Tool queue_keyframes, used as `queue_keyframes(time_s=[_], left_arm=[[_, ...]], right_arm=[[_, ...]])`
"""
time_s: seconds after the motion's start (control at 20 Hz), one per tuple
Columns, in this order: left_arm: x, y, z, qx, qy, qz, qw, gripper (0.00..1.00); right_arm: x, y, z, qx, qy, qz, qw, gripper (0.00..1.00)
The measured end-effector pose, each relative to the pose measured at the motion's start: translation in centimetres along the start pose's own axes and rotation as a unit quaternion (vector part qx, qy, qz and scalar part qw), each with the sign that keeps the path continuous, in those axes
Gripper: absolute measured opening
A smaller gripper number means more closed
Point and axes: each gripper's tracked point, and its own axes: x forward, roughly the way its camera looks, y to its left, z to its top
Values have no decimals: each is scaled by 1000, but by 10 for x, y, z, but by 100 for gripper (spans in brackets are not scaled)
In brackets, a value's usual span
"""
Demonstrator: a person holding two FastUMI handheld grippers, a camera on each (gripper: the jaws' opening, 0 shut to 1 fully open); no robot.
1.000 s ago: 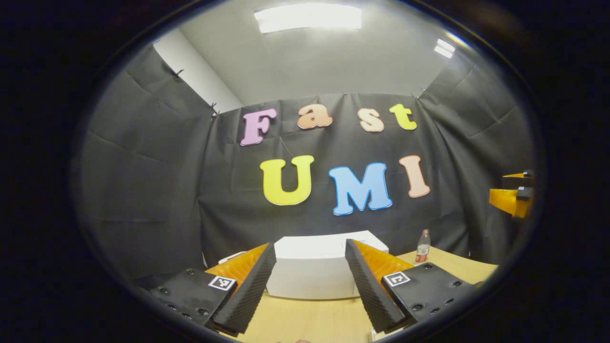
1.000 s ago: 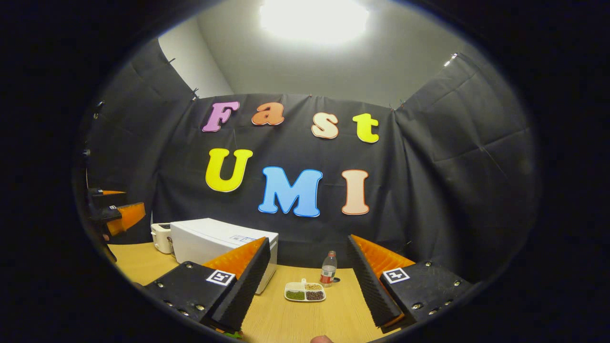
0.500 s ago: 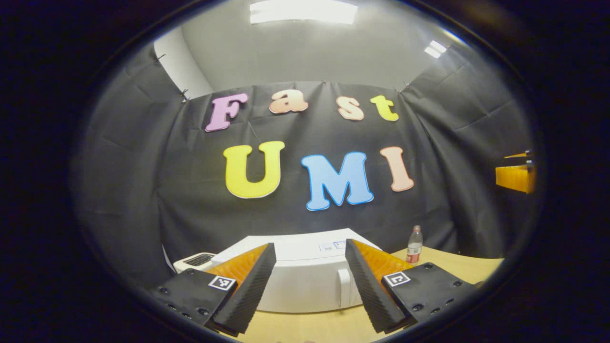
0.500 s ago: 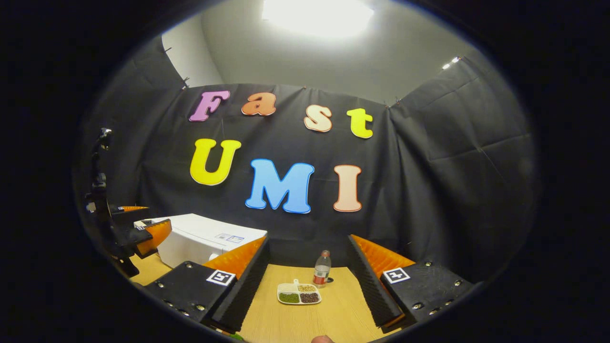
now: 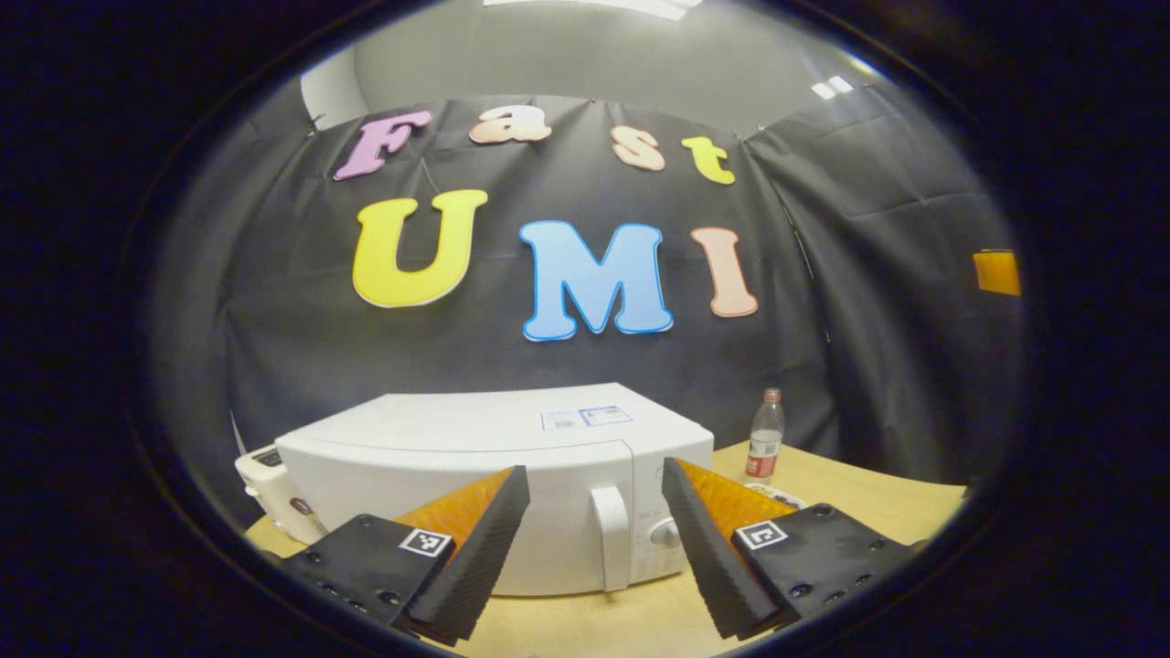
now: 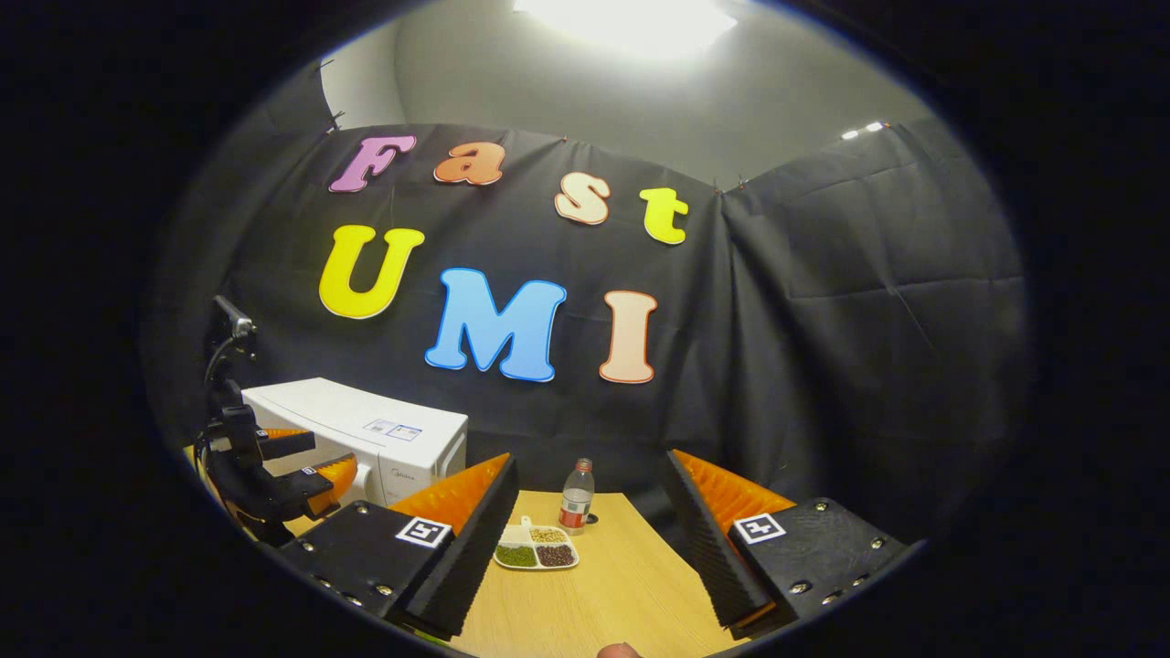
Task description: Open the microwave oven with the left hand, put the food in, and close the microwave oven.
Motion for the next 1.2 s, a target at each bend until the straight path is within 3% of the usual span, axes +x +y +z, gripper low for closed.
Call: queue_keyframes(time_s=[0.3, 0.5, 0.8, 0.85, 1.0, 1.1, 1.2], left_arm=[[28, -3, -55, -16, 65, 10, 998, 100], [33, -5, -68, -9, 78, 14, 997, 86], [33, -14, -71, 0, 80, 7, 997, 53], [34, -14, -73, 1, 85, 6, 996, 38], [33, -13, -75, -1, 100, 19, 995, 35], [30, -13, -72, 3, 104, 27, 994, 29], [30, -13, -73, 4, 112, 30, 993, 16]], right_arm=[[-18, -32, -13, -1, 24, -39, 999, 95], [-30, -48, -19, 3, 32, -57, 998, 95], [-45, -63, -21, 2, 39, -63, 997, 95], [-48, -64, -19, 0, 36, -61, 997, 95], [-55, -74, -19, -12, 32, -63, 997, 95], [-62, -80, -19, -14, 32, -64, 997, 95], [-69, -87, -17, -10, 26, -66, 997, 95]])
